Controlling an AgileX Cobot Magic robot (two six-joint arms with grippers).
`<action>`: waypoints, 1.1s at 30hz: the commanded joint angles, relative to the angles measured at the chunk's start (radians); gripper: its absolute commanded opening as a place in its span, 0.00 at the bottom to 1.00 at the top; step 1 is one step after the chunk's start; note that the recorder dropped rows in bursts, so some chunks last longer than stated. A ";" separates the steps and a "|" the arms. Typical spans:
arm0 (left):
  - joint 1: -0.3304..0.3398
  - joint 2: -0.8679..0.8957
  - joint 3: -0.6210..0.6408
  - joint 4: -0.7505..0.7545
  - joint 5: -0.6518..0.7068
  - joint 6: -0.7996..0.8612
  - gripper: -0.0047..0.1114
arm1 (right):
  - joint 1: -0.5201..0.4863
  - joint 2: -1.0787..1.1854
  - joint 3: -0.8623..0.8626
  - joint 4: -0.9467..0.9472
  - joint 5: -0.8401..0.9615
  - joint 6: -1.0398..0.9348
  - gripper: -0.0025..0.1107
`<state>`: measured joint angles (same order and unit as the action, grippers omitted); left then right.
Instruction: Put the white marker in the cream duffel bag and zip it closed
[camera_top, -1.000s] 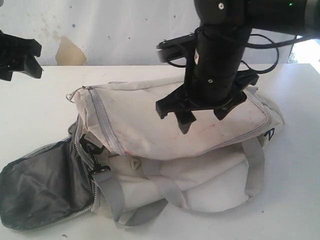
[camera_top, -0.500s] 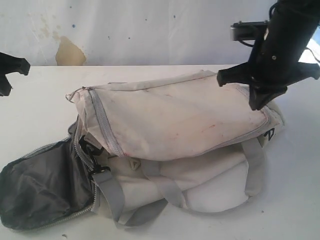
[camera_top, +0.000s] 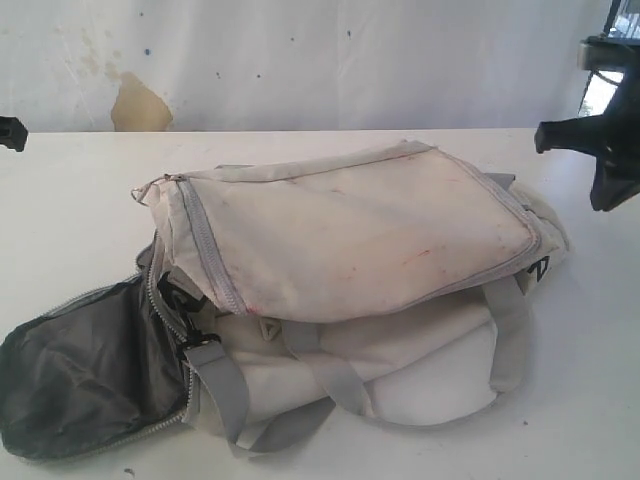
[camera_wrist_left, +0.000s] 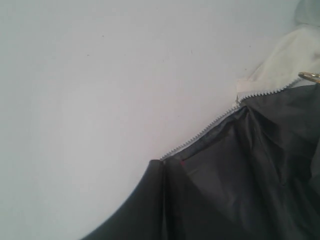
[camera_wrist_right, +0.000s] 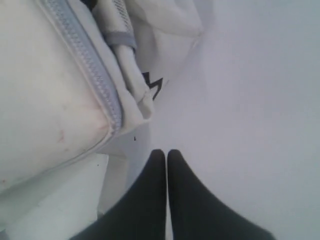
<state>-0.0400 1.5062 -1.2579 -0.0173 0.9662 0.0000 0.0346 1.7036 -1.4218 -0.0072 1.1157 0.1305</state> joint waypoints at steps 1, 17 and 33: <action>0.001 -0.009 0.004 0.011 -0.004 0.000 0.04 | -0.066 -0.011 0.075 0.102 -0.038 -0.130 0.02; 0.001 -0.131 0.004 0.026 -0.012 0.000 0.04 | -0.066 -0.325 0.192 -0.014 -0.111 -0.205 0.02; 0.001 -0.596 0.004 0.026 -0.007 0.000 0.04 | -0.066 -0.889 0.226 -0.084 -0.124 -0.205 0.02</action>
<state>-0.0400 1.0045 -1.2540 0.0000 0.9618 0.0000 -0.0282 0.9173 -1.1990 -0.0611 0.9931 -0.0658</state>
